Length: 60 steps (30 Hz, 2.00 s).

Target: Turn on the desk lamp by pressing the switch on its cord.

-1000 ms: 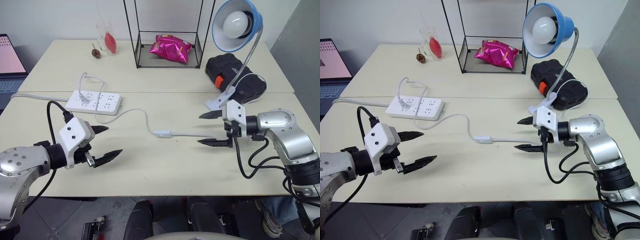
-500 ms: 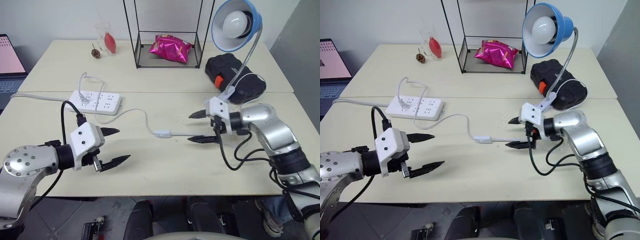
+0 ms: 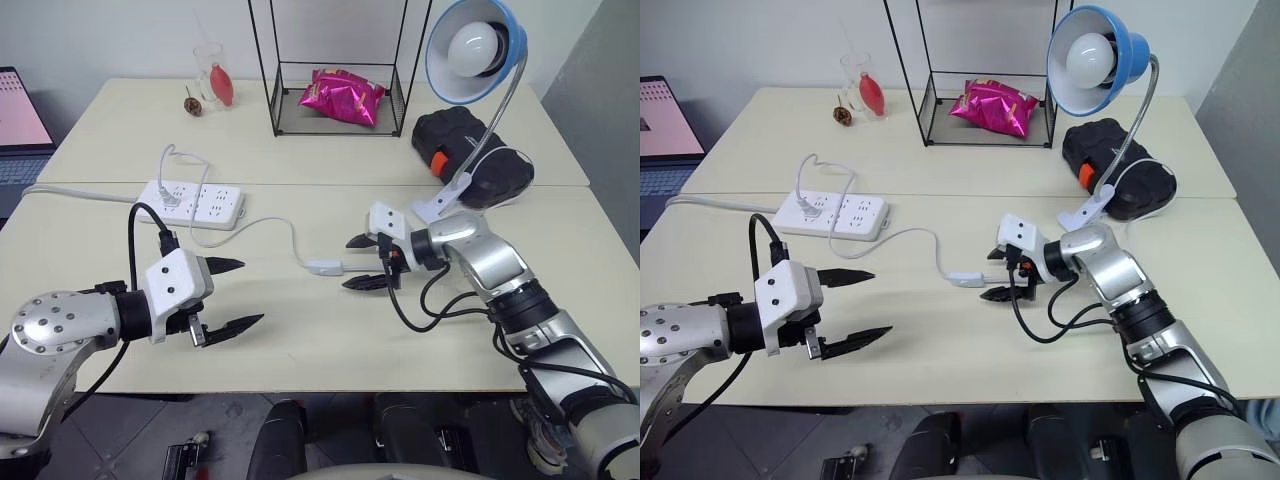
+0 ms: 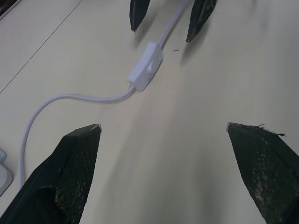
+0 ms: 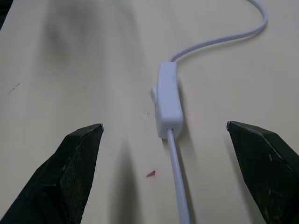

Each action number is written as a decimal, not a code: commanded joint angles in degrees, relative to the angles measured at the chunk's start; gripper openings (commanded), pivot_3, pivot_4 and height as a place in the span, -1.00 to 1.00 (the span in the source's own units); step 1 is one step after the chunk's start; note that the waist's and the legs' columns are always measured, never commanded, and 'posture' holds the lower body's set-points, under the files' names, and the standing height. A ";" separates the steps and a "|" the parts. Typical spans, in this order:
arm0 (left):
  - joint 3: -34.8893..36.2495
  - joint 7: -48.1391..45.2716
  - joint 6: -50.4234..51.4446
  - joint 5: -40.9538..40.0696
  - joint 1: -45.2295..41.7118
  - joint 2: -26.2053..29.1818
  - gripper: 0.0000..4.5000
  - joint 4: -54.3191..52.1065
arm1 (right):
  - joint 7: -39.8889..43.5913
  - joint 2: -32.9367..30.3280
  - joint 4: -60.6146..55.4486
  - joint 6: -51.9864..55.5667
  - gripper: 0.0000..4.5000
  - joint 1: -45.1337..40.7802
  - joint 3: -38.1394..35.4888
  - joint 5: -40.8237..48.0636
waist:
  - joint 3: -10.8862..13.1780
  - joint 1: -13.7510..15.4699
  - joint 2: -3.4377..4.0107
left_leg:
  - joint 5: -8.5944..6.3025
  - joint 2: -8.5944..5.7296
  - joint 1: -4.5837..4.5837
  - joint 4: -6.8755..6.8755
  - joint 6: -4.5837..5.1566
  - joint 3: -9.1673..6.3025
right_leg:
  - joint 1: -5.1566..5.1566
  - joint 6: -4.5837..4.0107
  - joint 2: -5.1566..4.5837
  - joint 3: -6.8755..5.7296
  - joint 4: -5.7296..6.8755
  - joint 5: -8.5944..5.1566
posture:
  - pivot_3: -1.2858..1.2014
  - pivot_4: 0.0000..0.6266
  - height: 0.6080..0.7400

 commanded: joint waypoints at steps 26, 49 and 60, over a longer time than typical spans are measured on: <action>-1.01 -0.94 -5.48 2.42 0.34 -0.52 1.00 2.85 | -1.03 4.92 5.75 -2.73 -0.35 -2.62 -0.83 -1.78 | 0.00 -0.01 0.01 | 0.00 0.00 0.01 0.00 0.00 -0.01 | -0.01 -0.02 0.01 -0.01 0.01 0.01 | 0.03 -0.52 1.00; -12.09 -1.15 0.57 -0.98 -18.70 -4.09 1.00 6.22 | 0.50 0.71 -17.79 0.18 -0.84 1.64 -0.48 0.68 | -0.01 0.02 -0.01 | 0.00 -0.02 -0.02 0.02 0.00 -0.09 | -0.01 0.11 0.02 -0.06 0.09 -0.05 | 0.03 -0.52 1.00; -19.16 -2.38 -0.65 3.00 -24.72 -6.31 1.00 11.18 | -0.33 0.56 -19.94 1.35 -0.84 1.91 0.08 0.79 | 0.00 0.00 -0.01 | 0.00 -0.03 -0.02 0.02 0.00 -0.12 | -0.02 0.07 0.05 -0.06 0.12 -0.03 | 0.03 -0.52 1.00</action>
